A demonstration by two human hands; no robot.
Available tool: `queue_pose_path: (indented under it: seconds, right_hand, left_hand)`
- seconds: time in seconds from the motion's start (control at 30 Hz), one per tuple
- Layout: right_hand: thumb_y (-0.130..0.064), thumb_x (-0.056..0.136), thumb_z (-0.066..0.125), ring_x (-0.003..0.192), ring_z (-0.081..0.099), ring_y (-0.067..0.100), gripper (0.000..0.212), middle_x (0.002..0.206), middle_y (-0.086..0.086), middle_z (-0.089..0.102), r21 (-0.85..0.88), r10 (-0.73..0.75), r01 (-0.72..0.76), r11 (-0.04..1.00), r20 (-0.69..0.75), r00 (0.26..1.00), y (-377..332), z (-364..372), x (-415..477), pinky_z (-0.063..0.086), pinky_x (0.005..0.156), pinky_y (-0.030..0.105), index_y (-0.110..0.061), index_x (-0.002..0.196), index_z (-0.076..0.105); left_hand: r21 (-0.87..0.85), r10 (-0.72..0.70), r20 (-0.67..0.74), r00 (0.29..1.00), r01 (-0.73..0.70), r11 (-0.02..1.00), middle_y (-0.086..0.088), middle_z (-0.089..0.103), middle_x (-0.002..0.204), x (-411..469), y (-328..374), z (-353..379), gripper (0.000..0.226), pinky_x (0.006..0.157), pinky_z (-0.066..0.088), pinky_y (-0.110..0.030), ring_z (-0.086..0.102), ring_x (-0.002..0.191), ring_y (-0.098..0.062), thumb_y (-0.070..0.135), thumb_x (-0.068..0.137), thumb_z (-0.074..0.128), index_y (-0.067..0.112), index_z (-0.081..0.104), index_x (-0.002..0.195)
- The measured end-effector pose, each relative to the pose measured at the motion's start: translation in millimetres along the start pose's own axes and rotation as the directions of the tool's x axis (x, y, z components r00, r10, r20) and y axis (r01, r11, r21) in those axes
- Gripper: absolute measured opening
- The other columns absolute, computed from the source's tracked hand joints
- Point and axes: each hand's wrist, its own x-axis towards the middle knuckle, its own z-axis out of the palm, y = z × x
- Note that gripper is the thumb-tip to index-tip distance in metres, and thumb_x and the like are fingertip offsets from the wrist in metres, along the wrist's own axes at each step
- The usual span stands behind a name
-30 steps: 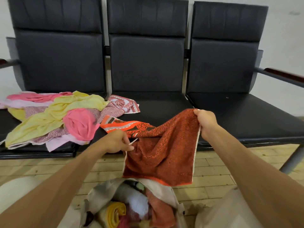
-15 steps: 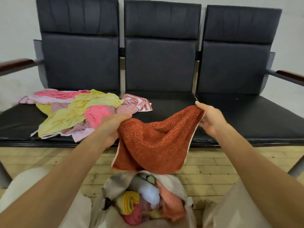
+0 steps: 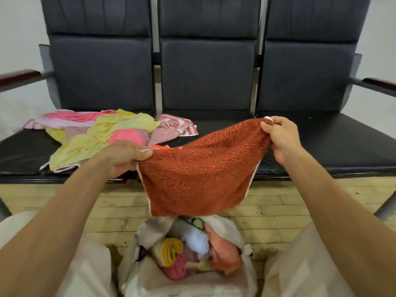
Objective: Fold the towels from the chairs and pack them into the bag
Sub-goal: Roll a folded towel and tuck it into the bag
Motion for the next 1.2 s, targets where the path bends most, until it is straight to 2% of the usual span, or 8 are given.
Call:
queue_pose_path:
  seconds: [0.17,0.37,0.53,0.63,0.77,0.97,1.1,1.2]
  right_hand:
    - [-0.008,0.095,0.057,0.087,0.059,0.014,0.008,0.091,0.002,0.062,0.033,0.024,-0.024,0.999,-0.003,1.0,4.3,-10.5,2.9,0.051,0.083,0.035,-0.011,0.099,0.064]
    - [-0.016,0.099,0.052,0.084,0.054,0.016,0.017,0.082,0.001,0.054,-0.073,-0.019,0.021,0.997,0.029,0.999,5.8,-13.8,2.1,0.049,0.082,0.038,-0.012,0.083,0.058]
    - [-0.008,0.095,0.055,0.075,0.057,0.014,0.017,0.075,0.001,0.058,0.054,0.044,-0.049,0.997,0.079,0.996,-0.8,-13.9,-4.2,0.048,0.074,0.033,-0.012,0.079,0.061]
    - [-0.002,0.095,0.052,0.073,0.057,0.013,0.012,0.08,0.003,0.058,0.291,0.097,-0.117,0.95,0.083,0.992,-7.0,-16.1,-7.1,0.049,0.07,0.031,-0.013,0.092,0.054]
    - [-0.002,0.099,0.044,0.082,0.06,0.014,0.022,0.094,0.005,0.063,0.349,0.101,-0.117,0.93,0.064,0.993,-8.8,-17.0,-8.2,0.05,0.073,0.03,-0.011,0.109,0.061]
    - [-0.006,0.102,0.04,0.089,0.058,0.017,0.03,0.102,0.008,0.063,0.182,0.006,-0.014,0.983,0.042,0.999,-5.3,-13.9,-8.0,0.049,0.073,0.03,-0.014,0.099,0.069]
    - [-0.007,0.102,0.043,0.1,0.061,0.02,0.027,0.109,0.01,0.065,0.153,-0.014,0.008,0.988,0.042,0.999,-7.4,-12.5,-11.1,0.053,0.086,0.035,-0.013,0.102,0.07]
    - [-0.004,0.096,0.055,0.107,0.064,0.02,0.022,0.114,0.01,0.067,0.162,-0.035,0.022,0.987,0.079,0.996,-9.6,-15.0,-13.2,0.053,0.094,0.035,-0.011,0.109,0.07]
  left_hand:
    - [0.377,-0.05,-0.041,0.998,0.062,0.924,-0.007,0.062,0.075,-5.1,-0.2,-0.4,0.021,0.069,0.049,-0.031,0.057,0.073,-0.021,0.015,0.096,0.057,-0.003,0.066,0.094]
    - [-0.126,-0.055,-0.045,0.997,0.049,0.991,-0.004,0.061,0.085,4.0,7.7,22.2,0.022,0.075,0.046,-0.033,0.057,0.079,-0.016,0.027,0.1,0.048,0.01,0.062,0.1]
    - [-0.33,-0.04,-0.167,0.985,-0.017,0.944,0.004,0.054,0.065,5.7,11.2,29.0,0.016,0.051,0.045,-0.025,0.054,0.052,-0.009,0.031,0.094,0.056,0.022,0.059,0.082]
    - [-0.555,-0.047,-0.334,0.942,-0.156,0.817,0.001,0.052,0.071,3.6,13.7,20.1,0.002,0.05,0.043,-0.021,0.05,0.057,-0.012,0.016,0.086,0.057,0.017,0.059,0.086]
    - [-0.684,0.051,-0.29,0.956,-0.244,0.688,0.002,0.055,0.066,-5.4,22.4,5.7,0.013,0.05,0.047,-0.017,0.056,0.053,-0.009,0.008,0.087,0.049,0.015,0.052,0.076]
    - [-0.44,0.11,-0.145,0.983,-0.163,0.883,-0.005,0.057,0.095,-11.5,20.5,-2.7,0.026,0.068,0.041,-0.031,0.051,0.082,-0.018,0.018,0.092,0.058,0.01,0.06,0.117]
    - [-0.175,0.125,-0.027,0.992,-0.127,0.976,0.0,0.067,0.085,-9.9,16.1,8.6,0.026,0.063,0.044,-0.029,0.057,0.076,-0.012,0.014,0.085,0.067,0.01,0.07,0.11]
    - [0.149,0.128,-0.067,0.99,-0.117,0.982,-0.003,0.071,0.081,-1.2,9.7,5.4,0.011,0.079,0.046,-0.038,0.059,0.083,-0.02,0.018,0.087,0.067,0.015,0.077,0.091]
